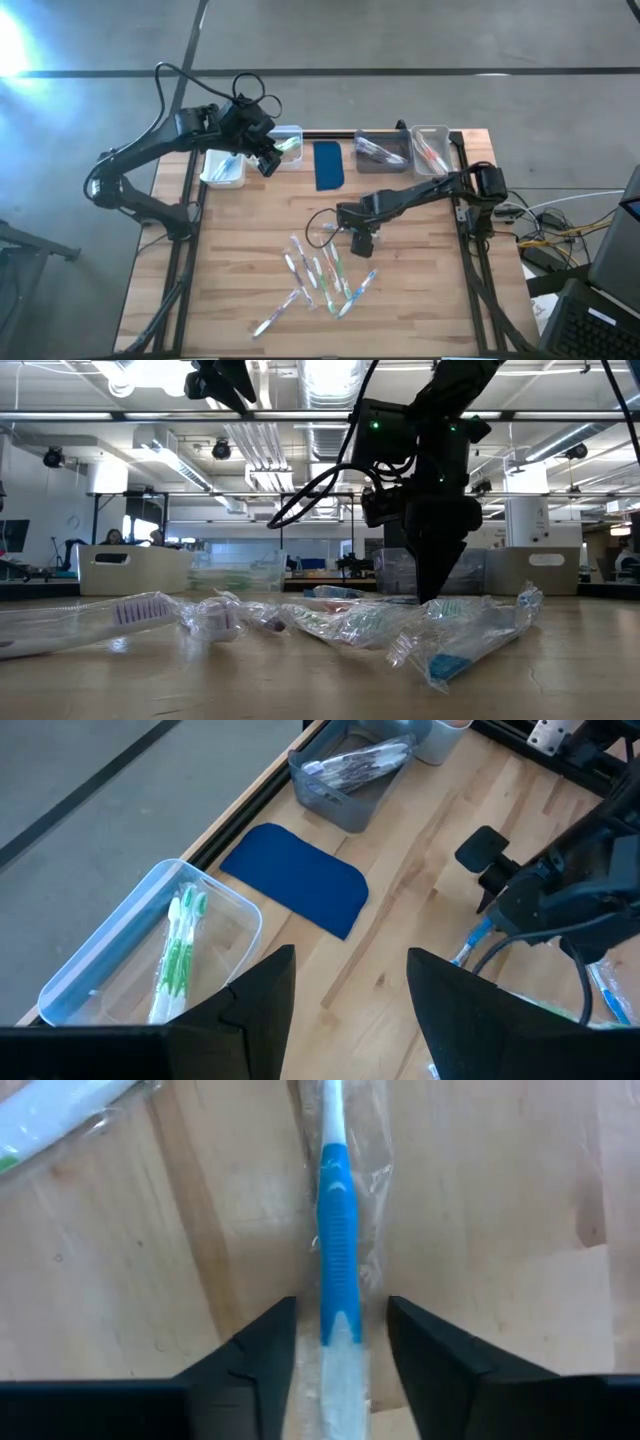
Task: Pick & Place Toothbrushes
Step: Put the blue toothbrush into the white bin
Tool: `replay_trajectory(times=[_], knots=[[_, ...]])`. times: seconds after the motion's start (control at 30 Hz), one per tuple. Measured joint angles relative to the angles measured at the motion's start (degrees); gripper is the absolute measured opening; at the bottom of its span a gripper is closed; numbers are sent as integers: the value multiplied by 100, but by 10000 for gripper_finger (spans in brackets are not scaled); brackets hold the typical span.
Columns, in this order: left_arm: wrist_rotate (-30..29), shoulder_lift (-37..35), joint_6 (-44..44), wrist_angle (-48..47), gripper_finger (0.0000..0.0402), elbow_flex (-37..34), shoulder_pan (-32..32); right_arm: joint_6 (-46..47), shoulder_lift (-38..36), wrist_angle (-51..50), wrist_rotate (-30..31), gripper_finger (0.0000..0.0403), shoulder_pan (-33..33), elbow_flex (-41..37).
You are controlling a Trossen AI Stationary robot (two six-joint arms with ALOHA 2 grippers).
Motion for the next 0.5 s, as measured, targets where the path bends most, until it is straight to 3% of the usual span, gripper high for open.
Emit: replay_trajectory(times=[0.3,0.5], knots=[[0,0,0,0,197,0,0,-62,-6,34,-271,34,-37,-23],[0,0,22,0,197,0,0,-59,-35,49,-548,29,-28,-25]])
